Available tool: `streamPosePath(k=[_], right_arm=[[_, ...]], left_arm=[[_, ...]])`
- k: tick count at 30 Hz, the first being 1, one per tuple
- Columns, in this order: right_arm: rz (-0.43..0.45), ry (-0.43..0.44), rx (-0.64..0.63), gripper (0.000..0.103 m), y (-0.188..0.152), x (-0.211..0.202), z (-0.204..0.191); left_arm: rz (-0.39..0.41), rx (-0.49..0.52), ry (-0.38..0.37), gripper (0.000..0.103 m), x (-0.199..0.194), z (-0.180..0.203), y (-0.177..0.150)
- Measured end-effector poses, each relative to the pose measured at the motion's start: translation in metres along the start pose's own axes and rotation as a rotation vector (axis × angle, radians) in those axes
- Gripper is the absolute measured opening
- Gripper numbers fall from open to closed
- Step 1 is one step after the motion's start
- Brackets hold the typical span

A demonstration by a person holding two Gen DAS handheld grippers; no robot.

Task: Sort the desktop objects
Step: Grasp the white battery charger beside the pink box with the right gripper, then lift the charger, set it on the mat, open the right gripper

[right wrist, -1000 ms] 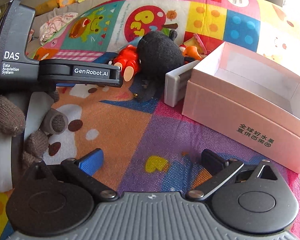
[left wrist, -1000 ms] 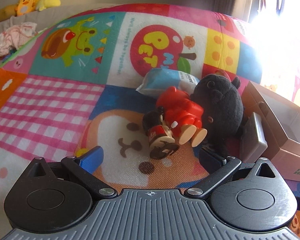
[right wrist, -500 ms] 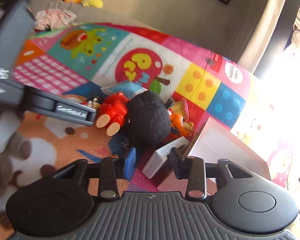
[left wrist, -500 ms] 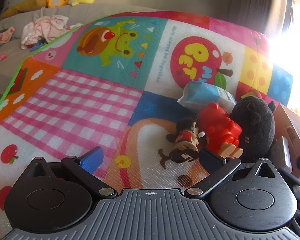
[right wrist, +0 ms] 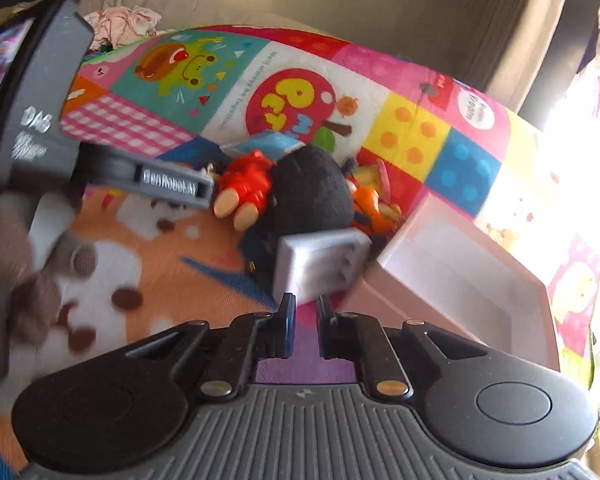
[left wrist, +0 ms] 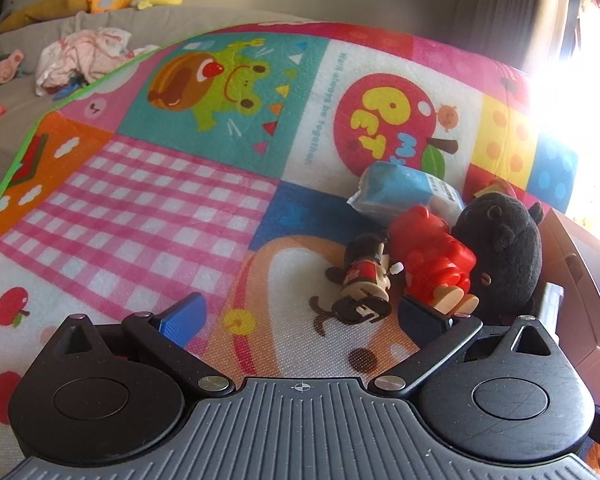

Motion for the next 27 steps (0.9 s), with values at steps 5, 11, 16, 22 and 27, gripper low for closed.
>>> streamPosePath(k=[5, 11, 16, 22, 27], right_arm=[[0.001, 0.005, 0.085, 0.018, -0.026, -0.015, 0.026], [0.105, 0.024, 0.015, 0.038, 0.010, 0.011, -0.004], [0.067, -0.065, -0.073, 0.037, 0.034, 0.050, -0.024], [0.053, -0.012, -0.037, 0.017, 0.023, 0.041, -0.012], [0.072, 0.100, -0.082, 0.018, -0.019, -0.016, -0.016]], left_arm=[[0.004, 0.005, 0.010, 0.103, 0.000, 0.001, -0.001], [0.006, -0.024, -0.008, 0.103, 0.000, -0.002, 0.002], [0.003, -0.030, -0.022, 0.103, 0.000, -0.003, 0.002], [0.003, -0.031, -0.023, 0.103, 0.000, -0.003, 0.002], [0.003, -0.030, -0.024, 0.103, 0.001, -0.003, 0.002]])
Point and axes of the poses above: each gripper's, at about its wrist camera, not at the fingertips, and x roughly the way its jaws point, z to its right, y to its top, the point moved 4 cm from there along x, roughly the way its jaws point, and after that the axes turned 13 degrees about -x, right-handed, at the moved point
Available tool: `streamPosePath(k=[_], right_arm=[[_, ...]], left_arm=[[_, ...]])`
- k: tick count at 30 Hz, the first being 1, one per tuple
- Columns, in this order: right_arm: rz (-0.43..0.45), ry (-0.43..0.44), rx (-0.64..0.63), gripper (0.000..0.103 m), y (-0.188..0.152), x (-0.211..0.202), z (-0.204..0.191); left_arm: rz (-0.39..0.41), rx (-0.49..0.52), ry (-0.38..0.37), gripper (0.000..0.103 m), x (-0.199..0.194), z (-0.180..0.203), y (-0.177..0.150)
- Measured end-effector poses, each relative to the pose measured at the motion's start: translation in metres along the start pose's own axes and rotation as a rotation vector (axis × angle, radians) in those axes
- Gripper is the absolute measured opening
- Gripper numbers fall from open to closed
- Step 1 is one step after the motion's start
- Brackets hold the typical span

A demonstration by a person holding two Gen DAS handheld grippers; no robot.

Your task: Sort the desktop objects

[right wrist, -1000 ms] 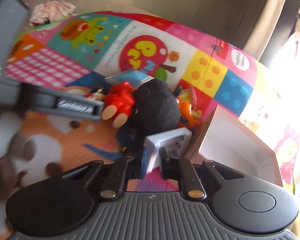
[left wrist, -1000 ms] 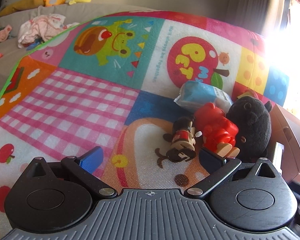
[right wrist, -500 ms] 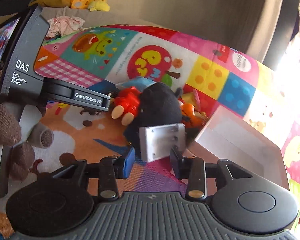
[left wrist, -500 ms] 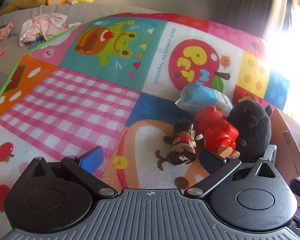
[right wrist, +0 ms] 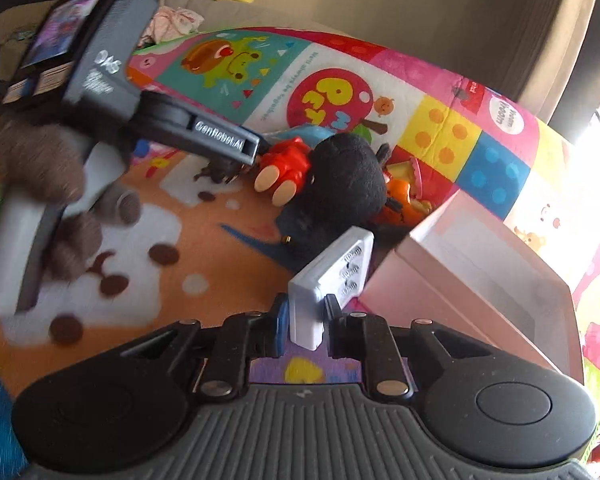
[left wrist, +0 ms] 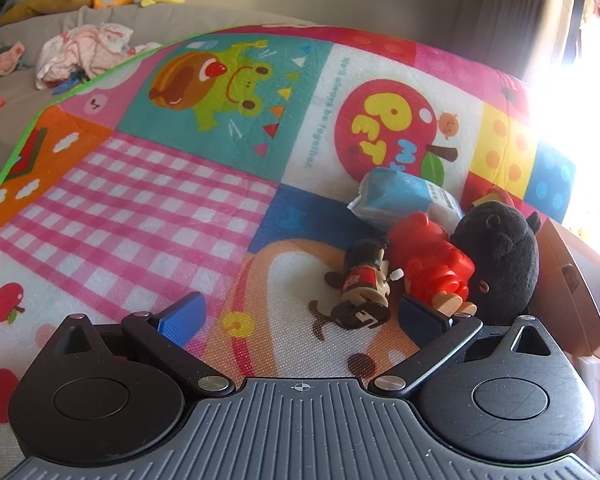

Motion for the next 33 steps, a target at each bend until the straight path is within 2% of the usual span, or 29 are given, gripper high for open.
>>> streamPosePath(k=[3, 9, 10, 11, 12, 13, 14, 17, 19, 23, 25, 27, 29, 32, 33], right_arm=[[-0.025, -0.012, -0.003, 0.018, -0.024, -0.026, 0.006], [-0.115, -0.133, 0.182, 0.020, -0.066, -0.043, 0.056], [-0.119, -0.144, 0.224, 0.028, -0.073, -0.045, 0.061], [-0.112, -0.146, 0.266, 0.044, -0.078, -0.045, 0.066], [-0.095, -0.151, 0.310, 0.054, -0.084, -0.048, 0.068], [-0.075, -0.161, 0.346, 0.073, -0.087, -0.050, 0.071], [-0.053, -0.173, 0.374, 0.081, -0.090, -0.050, 0.073], [-0.012, -0.187, 0.433, 0.083, -0.093, -0.047, 0.077], [-0.001, -0.171, 0.461, 0.083, -0.093, -0.042, 0.080], [0.055, -0.173, 0.521, 0.097, -0.097, -0.048, 0.084], [0.077, -0.182, 0.555, 0.100, -0.100, -0.052, 0.087], [0.080, -0.180, 0.579, 0.100, -0.102, -0.052, 0.089], [0.074, -0.167, 0.598, 0.100, -0.103, -0.049, 0.091], [0.065, -0.151, 0.623, 0.101, -0.106, -0.047, 0.092], [0.064, -0.147, 0.630, 0.101, -0.106, -0.047, 0.093]], left_arm=[[0.000, -0.001, -0.001, 0.103, 0.000, 0.000, 0.000], [0.044, 0.034, -0.015, 0.103, -0.007, 0.006, -0.003], [0.072, 0.069, -0.026, 0.103, -0.012, 0.011, -0.005], [0.100, 0.108, -0.038, 0.103, -0.017, 0.017, -0.007], [0.129, 0.160, -0.055, 0.103, -0.023, 0.026, -0.010], [0.150, 0.214, -0.071, 0.103, -0.027, 0.034, -0.013], [0.165, 0.283, -0.087, 0.103, -0.031, 0.047, -0.016], [0.172, 0.460, -0.123, 0.103, -0.033, 0.086, -0.022], [0.146, 0.525, -0.133, 0.103, -0.024, 0.109, -0.022], [0.057, 0.483, -0.116, 0.103, 0.009, 0.134, -0.018], [0.021, 0.446, -0.124, 0.102, 0.024, 0.140, -0.018], [0.016, 0.436, -0.120, 0.091, 0.030, 0.142, -0.018], [0.005, 0.469, -0.150, 0.071, 0.026, 0.145, -0.020], [0.006, 0.526, -0.172, 0.058, 0.004, 0.144, -0.020], [0.006, 0.558, -0.183, 0.049, -0.007, 0.143, -0.020]])
Point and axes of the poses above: each gripper's, at about its wrist camera, not at the fingertips, and x roughly the way its jaws point, z to its right, y to its top, the point moved 4 cm from there along x, roughly the way its jaws point, and after that the axes turned 13 degrees about -x, right-handed, at the moved point
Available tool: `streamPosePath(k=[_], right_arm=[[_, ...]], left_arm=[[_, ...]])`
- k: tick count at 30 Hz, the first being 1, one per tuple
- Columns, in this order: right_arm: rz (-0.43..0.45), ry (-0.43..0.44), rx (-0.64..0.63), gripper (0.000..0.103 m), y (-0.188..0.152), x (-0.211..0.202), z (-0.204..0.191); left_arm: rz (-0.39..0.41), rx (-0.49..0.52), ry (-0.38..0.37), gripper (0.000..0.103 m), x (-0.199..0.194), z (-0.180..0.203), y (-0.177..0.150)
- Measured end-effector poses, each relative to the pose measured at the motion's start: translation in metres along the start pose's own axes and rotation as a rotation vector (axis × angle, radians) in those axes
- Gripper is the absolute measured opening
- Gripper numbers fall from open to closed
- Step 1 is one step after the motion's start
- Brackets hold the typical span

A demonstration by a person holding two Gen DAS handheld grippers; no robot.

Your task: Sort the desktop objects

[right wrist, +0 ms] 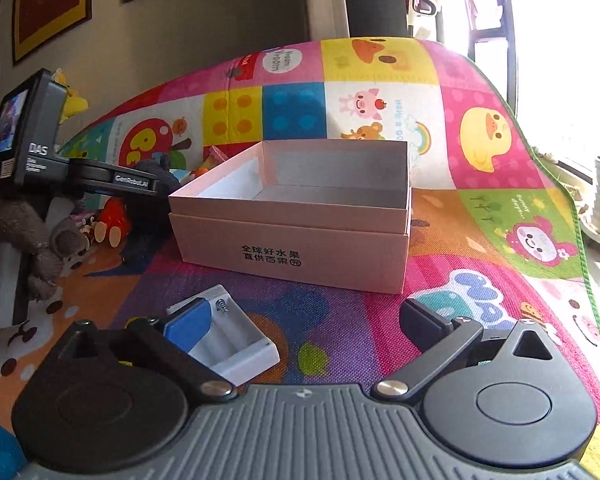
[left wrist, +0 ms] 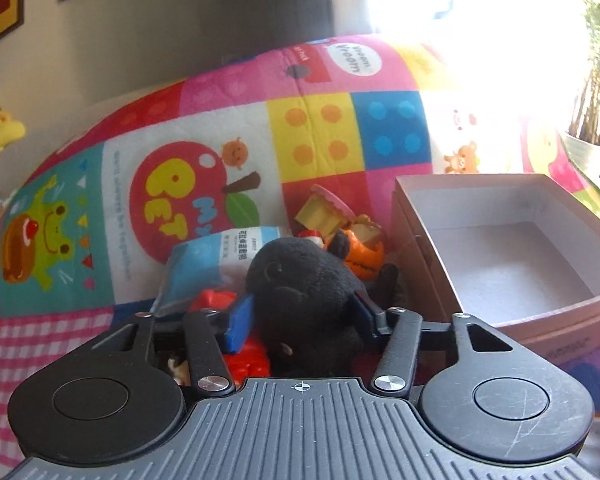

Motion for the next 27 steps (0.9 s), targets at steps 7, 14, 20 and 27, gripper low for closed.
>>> streamPosePath(k=[7, 14, 20, 27], right_arm=[[-0.002, -0.004, 0.003, 0.103, 0.001, 0.000, 0.000], [0.032, -0.133, -0.017, 0.103, 0.023, 0.002, 0.012], [-0.026, -0.175, 0.232, 0.079, 0.051, 0.031, 0.063], [-0.142, -0.222, 0.024, 0.040, 0.081, 0.102, 0.056]], left_arm=[[0.036, 0.274, -0.033, 0.047, -0.090, 0.000, -0.012], [0.007, 0.149, -0.048, 0.088, -0.082, -0.014, -0.027], [-0.017, 0.040, -0.064, 0.091, -0.052, -0.016, -0.027], [-0.048, -0.018, -0.085, 0.096, -0.053, -0.037, -0.048]])
Point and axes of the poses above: each gripper's, at about its wrist camera, not at the fingertips, and x roughly the way its jaws point, z to its right, y to its top, the point moved 4 cm from there along x, roughly the way its jaws point, and after that the axes turned 13 degrees about -x, right-handed, at the moved point
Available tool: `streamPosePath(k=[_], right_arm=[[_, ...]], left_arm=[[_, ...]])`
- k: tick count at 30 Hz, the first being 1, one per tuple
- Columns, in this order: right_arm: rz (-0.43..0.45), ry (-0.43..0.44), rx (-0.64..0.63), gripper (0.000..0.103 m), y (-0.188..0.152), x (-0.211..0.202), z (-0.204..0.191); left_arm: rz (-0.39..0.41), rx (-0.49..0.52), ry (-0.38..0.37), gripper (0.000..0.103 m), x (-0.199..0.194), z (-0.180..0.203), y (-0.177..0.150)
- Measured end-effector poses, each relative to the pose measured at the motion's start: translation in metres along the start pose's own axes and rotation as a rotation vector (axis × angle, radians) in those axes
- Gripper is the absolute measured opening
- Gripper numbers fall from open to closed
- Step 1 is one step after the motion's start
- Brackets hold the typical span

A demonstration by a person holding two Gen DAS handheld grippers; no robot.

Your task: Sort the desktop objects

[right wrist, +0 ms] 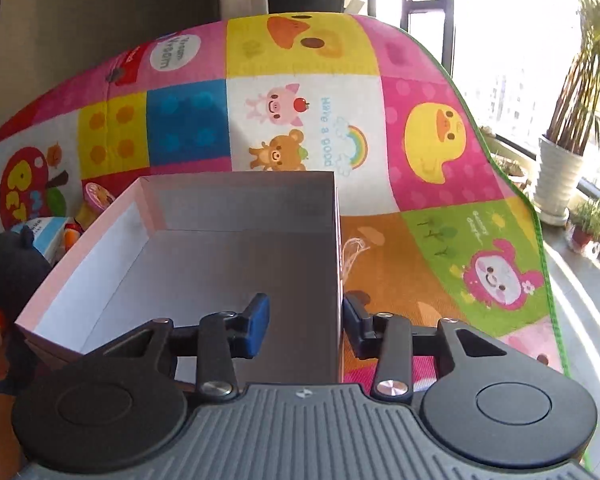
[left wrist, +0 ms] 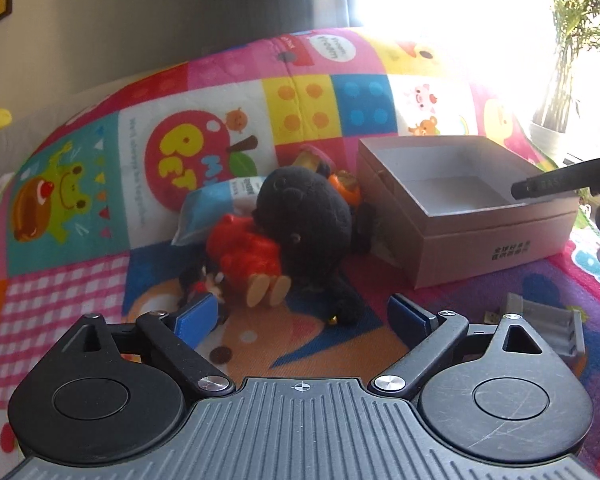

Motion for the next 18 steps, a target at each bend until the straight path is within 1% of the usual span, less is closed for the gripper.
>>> streamPosePath(k=[3, 6, 9, 11, 12, 13, 15, 17, 18], right_arm=[[0.015, -0.036, -0.133, 0.040, 0.016, 0.017, -0.019], [0.029, 0.008, -0.180, 0.041, 0.031, 0.028, -0.034], [0.062, 0.025, -0.230, 0.041, 0.042, 0.029, -0.048], [0.065, 0.034, -0.224, 0.043, 0.044, 0.028, -0.047], [0.063, 0.055, -0.203, 0.043, 0.042, 0.026, -0.043], [0.079, 0.072, -0.179, 0.043, 0.040, 0.022, -0.037], [0.126, 0.063, -0.162, 0.052, 0.033, 0.001, -0.026], [0.193, 0.064, -0.169, 0.073, 0.025, -0.026, -0.018], [0.223, 0.076, -0.180, 0.076, 0.021, -0.041, -0.015]], left_arm=[[-0.020, -0.046, -0.003, 0.096, -0.001, -0.017, -0.006], [-0.015, -0.068, 0.003, 0.096, -0.003, -0.027, -0.006], [-0.010, -0.077, 0.013, 0.096, -0.001, -0.029, -0.001], [0.001, -0.076, 0.021, 0.096, 0.001, -0.026, 0.004], [0.010, -0.076, 0.023, 0.096, 0.004, -0.024, 0.007], [0.018, -0.077, 0.023, 0.096, 0.007, -0.022, 0.010], [0.034, -0.075, 0.023, 0.095, 0.014, -0.018, 0.018], [0.051, -0.066, 0.013, 0.093, 0.026, -0.012, 0.029], [0.059, -0.068, 0.015, 0.093, 0.034, -0.009, 0.036]])
Point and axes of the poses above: each gripper's, at about its wrist camera, not at the fingertips, and x roughly the way its jaws point, z to its right, y to its top, the point moved 4 cm from there along x, roughly the way its jaws point, and after that the axes turned 13 degrees about -x, right-handed, at the moved point
